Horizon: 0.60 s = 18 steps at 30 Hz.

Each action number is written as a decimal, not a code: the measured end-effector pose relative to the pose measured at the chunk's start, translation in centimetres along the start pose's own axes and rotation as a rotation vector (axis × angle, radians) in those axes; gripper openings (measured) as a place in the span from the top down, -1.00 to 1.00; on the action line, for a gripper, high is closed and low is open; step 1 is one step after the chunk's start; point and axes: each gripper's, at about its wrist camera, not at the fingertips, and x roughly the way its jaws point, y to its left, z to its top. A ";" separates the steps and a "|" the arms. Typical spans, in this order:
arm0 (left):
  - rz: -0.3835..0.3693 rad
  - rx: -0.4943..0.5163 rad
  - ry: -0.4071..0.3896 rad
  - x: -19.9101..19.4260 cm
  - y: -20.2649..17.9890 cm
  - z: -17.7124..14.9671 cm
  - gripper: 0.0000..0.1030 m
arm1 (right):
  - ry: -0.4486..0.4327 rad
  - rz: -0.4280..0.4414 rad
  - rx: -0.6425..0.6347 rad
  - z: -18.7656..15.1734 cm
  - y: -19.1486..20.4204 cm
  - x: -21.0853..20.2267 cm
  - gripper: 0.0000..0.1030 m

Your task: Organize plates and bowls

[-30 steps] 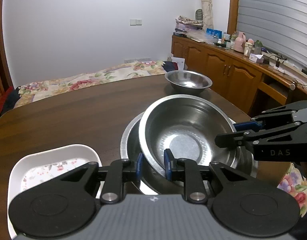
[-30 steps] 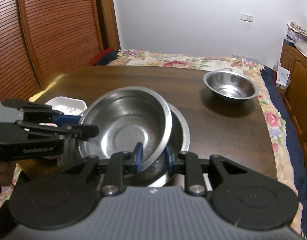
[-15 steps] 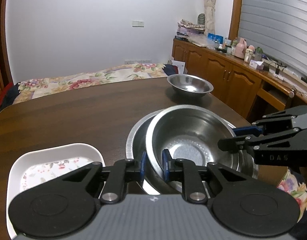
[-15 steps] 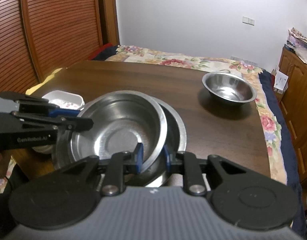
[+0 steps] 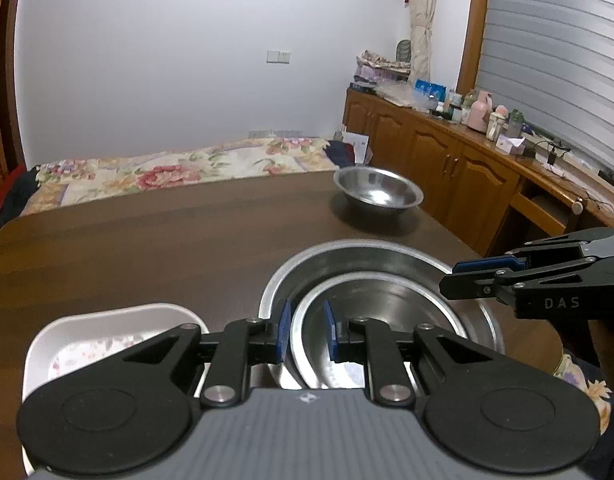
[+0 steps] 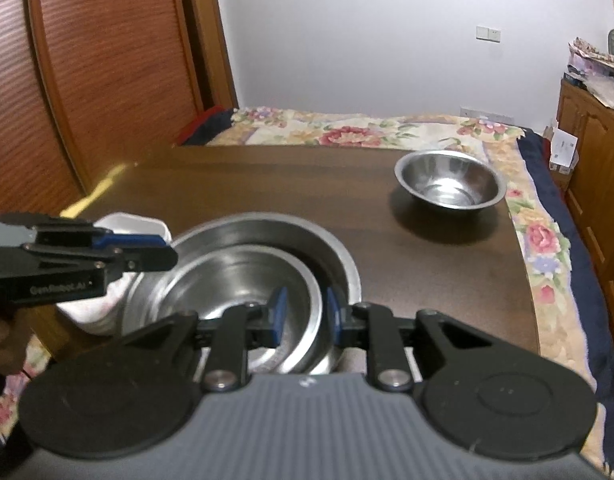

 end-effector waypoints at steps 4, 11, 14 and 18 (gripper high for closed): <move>0.007 0.024 -0.021 -0.3 -0.6 1.1 0.60 | -0.042 -0.009 -0.003 0.6 -0.2 -1.0 0.56; 0.021 0.088 -0.026 0.5 -1.5 3.3 0.51 | -0.092 -0.056 -0.034 2.0 -1.5 -2.0 0.55; 0.021 0.108 -0.021 1.3 -1.7 4.3 0.51 | -0.116 -0.075 -0.033 2.6 -2.8 -2.1 0.55; 0.022 0.127 -0.017 2.6 -1.8 5.8 0.44 | -0.140 -0.096 -0.018 3.6 -4.8 -1.6 0.54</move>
